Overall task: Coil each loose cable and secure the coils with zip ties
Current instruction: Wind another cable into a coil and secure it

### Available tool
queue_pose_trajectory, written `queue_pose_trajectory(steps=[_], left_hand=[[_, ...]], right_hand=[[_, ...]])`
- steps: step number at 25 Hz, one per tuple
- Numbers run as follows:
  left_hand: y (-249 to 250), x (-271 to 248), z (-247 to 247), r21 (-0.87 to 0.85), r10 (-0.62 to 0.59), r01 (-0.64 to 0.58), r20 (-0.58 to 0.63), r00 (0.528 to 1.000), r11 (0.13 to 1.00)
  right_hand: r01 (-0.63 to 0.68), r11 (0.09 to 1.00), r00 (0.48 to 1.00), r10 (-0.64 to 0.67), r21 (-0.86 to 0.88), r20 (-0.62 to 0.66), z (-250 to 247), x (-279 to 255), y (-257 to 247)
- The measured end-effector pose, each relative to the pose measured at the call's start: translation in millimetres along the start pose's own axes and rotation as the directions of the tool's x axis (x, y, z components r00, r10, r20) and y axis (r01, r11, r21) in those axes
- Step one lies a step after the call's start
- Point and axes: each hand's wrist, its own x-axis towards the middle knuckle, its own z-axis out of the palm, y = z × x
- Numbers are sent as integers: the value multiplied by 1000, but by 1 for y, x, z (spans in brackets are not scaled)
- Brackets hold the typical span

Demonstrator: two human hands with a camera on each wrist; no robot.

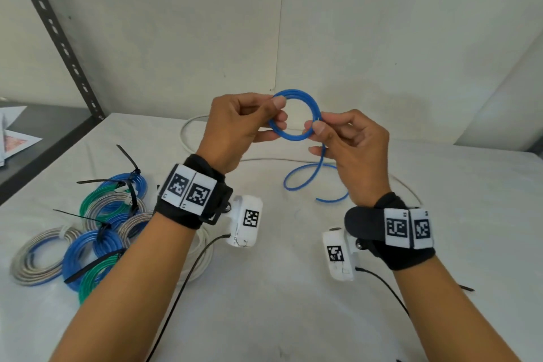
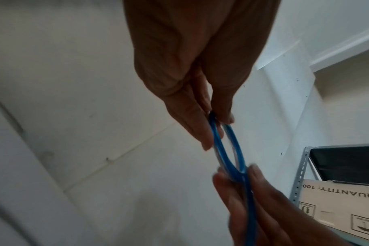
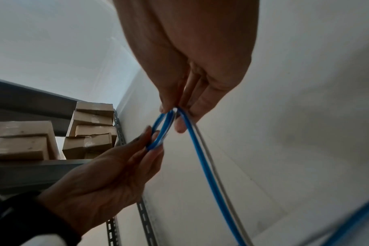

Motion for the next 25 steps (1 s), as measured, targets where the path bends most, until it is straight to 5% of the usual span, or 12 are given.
queue_pose_trajectory(steps=[5,10,13,18,25], left_hand=[[-12,-2,15,-118,-87,92,53,995,989],[-7,-2,2,257,-48,-34,304,951,966],[-2,-4,-4,468,-108,-83,368,923,880],[1,-7,-3,479,-81,-103,349,934,872],[8,-1,-17,180,41,-68,150,988,981]], right_hand=[[-37,994,994,47,101,-96,1,0,-2],[120,920,956,-6,-373,293,-23,9,-7],[180,856,921,26,-485,388,-25,8,-9],[136,888,938,28,-440,345,-27,10,-10],[48,982,998,-40,-183,48,-18,10,-6]])
